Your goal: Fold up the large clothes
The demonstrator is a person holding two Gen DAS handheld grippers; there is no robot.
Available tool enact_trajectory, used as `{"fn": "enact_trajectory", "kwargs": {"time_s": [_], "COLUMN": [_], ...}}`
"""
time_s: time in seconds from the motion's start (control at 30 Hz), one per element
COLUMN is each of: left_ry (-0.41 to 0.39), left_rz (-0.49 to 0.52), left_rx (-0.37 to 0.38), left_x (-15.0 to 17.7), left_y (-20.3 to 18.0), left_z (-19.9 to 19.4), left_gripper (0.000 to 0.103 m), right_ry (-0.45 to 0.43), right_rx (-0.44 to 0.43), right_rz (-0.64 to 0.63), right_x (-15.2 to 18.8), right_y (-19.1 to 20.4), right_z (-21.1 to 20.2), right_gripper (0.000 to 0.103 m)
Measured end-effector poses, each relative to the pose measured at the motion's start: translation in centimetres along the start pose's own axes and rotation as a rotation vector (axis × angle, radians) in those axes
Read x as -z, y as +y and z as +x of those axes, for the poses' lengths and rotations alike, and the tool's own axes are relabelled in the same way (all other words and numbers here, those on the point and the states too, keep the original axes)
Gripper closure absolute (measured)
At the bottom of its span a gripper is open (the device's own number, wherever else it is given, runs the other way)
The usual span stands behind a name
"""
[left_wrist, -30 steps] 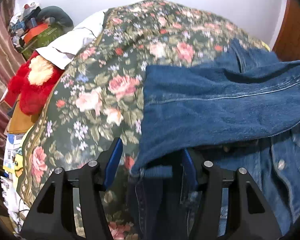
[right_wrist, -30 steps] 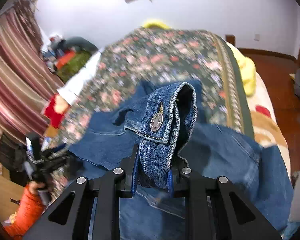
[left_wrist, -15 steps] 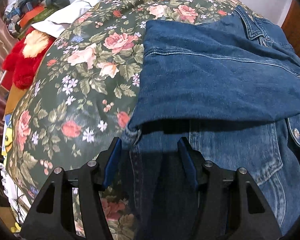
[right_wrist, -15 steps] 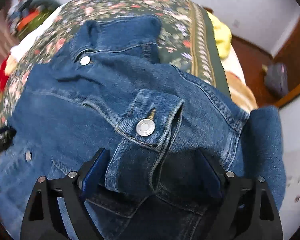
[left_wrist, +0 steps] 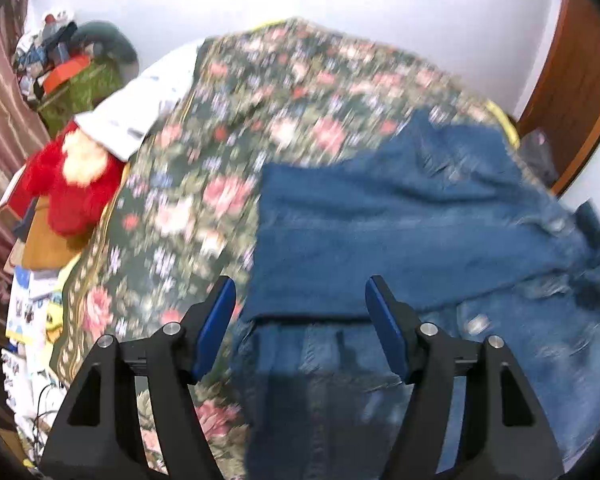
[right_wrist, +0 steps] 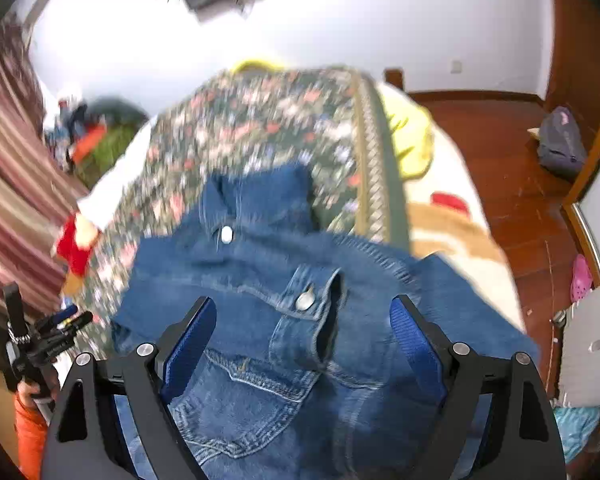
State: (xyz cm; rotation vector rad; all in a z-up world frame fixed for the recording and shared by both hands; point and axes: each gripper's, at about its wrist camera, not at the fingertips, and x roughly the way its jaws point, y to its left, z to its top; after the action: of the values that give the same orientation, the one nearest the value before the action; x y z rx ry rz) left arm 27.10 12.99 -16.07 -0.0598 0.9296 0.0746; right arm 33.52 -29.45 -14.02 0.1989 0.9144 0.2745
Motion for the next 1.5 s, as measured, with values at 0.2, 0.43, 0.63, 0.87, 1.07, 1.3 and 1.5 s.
{"fn": "enact_trajectory", "kwargs": {"time_s": [0.2, 0.43, 0.63, 0.87, 1.07, 1.3, 1.5], "left_ry": [-0.073, -0.044, 0.04, 0.186, 0.231, 0.21, 0.2], "left_rz": [0.017, 0.075, 0.153, 0.211, 0.23, 0.212, 0.217], "left_rx": [0.094, 0.171, 0.199, 0.207, 0.194, 0.177, 0.156], "left_x": [-3.0, -4.8, -4.5, -3.0, -1.8, -1.1, -1.4], "left_y": [-3.9, -9.4, -13.9, -17.6, -18.8, -18.8, -18.6], "left_z": [-1.8, -0.2, 3.4, 8.3, 10.3, 10.4, 9.9], "left_gripper": [0.032, 0.03, 0.03, 0.03, 0.029, 0.024, 0.024], "right_ry": [-0.105, -0.064, 0.027, 0.127, 0.092, 0.083, -0.012], "right_rx": [0.076, 0.137, 0.123, 0.011, -0.056, 0.011, 0.082], "right_rz": [0.071, 0.254, 0.502, 0.754, 0.829, 0.864, 0.785], "right_x": [0.3, 4.8, 11.5, 17.7, 17.6, 15.4, 12.7], "right_y": [-4.9, -12.7, -19.3, -24.2, -26.0, -27.0, -25.9], "right_z": [-6.0, -7.3, -5.7, -2.0, 0.3, 3.7, 1.9], "right_gripper": [0.014, 0.011, 0.011, 0.011, 0.011, 0.041, 0.073]}}
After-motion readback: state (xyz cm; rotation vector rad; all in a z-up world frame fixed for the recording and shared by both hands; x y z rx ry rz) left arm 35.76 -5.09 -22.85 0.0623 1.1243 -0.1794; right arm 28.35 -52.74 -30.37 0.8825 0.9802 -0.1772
